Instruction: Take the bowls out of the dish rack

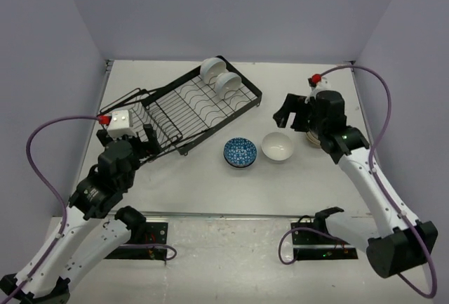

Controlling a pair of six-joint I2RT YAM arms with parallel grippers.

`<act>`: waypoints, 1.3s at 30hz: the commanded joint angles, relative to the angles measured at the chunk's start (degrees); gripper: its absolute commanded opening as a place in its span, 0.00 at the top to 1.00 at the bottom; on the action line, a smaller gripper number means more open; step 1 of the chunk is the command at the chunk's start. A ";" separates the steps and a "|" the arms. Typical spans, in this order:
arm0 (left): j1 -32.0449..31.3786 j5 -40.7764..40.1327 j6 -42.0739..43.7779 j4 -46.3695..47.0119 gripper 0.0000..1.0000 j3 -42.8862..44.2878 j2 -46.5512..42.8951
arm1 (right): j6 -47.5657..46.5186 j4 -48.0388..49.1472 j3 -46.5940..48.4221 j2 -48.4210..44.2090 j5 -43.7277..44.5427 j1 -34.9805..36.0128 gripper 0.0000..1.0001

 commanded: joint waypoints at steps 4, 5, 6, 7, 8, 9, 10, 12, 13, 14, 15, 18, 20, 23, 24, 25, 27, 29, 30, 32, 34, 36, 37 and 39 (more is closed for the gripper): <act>6.81 4.29 0.68 6.03 0.00 -2.45 -3.03 | 16.20 41.36 -2.68 7.39 -30.67 0.38 0.01; 6.90 4.47 0.77 6.04 0.00 -2.54 -2.94 | 23.37 48.62 -1.71 13.51 -31.65 0.47 0.01; 6.99 4.48 0.85 6.21 0.00 -2.63 -2.85 | 27.01 51.48 -0.66 16.62 -30.96 0.47 0.01; 7.16 4.48 1.12 6.21 0.00 -2.72 -2.33 | 30.53 53.42 1.70 19.61 -29.21 0.56 0.01; 7.34 4.56 1.21 6.04 0.00 -2.63 -2.15 | 37.52 56.05 2.59 22.25 -27.11 0.56 0.04; 7.86 4.56 1.12 5.69 0.00 -2.54 -1.89 | 40.38 57.90 3.30 26.89 -24.13 0.65 0.07; 8.13 4.74 1.03 5.51 0.00 -2.54 -1.63 | 42.23 59.58 4.61 28.85 -22.79 1.43 0.10; 8.92 5.53 1.12 5.60 0.00 -2.45 -1.54 | 43.83 58.82 6.90 33.15 -16.58 2.75 0.14; 9.10 5.88 1.21 5.86 0.00 -2.63 -1.62 | 43.57 56.54 10.13 34.39 -14.19 4.06 0.14; 9.27 6.23 1.47 6.21 0.00 -2.80 -1.71 | 43.22 53.12 11.47 35.62 -11.99 4.69 0.14; 9.54 7.10 1.64 6.48 0.00 -2.81 -1.54 | 43.48 52.74 12.18 37.64 -8.92 5.21 0.14; 9.72 9.04 1.91 6.65 0.00 -2.72 -0.57 | 47.33 54.32 14.29 41.52 -9.24 5.75 0.15; 9.72 9.57 2.09 6.57 0.00 -2.72 -0.30 | 51.45 54.84 16.31 46.17 -11.17 5.57 0.17; 9.80 9.75 2.17 6.57 0.00 -2.98 -1.09 | 55.59 56.60 19.03 51.53 -12.14 5.57 0.21; 9.89 9.75 2.17 6.83 0.00 -3.07 -1.62 | 56.48 56.95 20.69 52.94 -12.58 5.57 0.23; 9.89 9.75 2.26 6.92 0.00 -3.16 -1.80 | 57.45 57.22 21.67 55.12 -13.11 5.66 0.25; 9.98 10.10 2.35 7.09 0.00 -3.24 -1.97 | 57.54 56.52 23.25 56.63 -12.94 5.66 0.26; 9.98 10.80 2.44 7.09 0.00 -3.25 -1.89 | 56.93 55.03 24.66 57.60 -11.45 5.75 0.27; 10.07 11.07 2.44 7.09 0.00 -3.25 -1.54 | 56.58 54.76 25.53 57.87 -11.09 5.75 0.27; 10.07 12.03 2.44 7.36 0.00 -3.25 -1.45 | 55.96 54.32 26.85 59.35 -11.61 5.75 0.28; 10.07 13.00 2.70 7.53 0.00 -3.42 -1.36 | 56.40 54.76 29.58 60.85 -13.01 5.66 0.28; 10.07 13.70 2.88 7.53 0.00 -3.51 -1.36 | 56.49 52.14 33.34 63.66 -14.08 5.57 0.30; 10.07 13.79 2.88 7.71 0.00 -3.51 -1.45 | 56.58 51.86 34.15 64.37 -13.90 5.66 0.30; 10.15 13.79 2.96 7.71 0.00 -3.51 -1.71 | 57.10 51.95 35.12 65.69 -13.64 5.57 0.34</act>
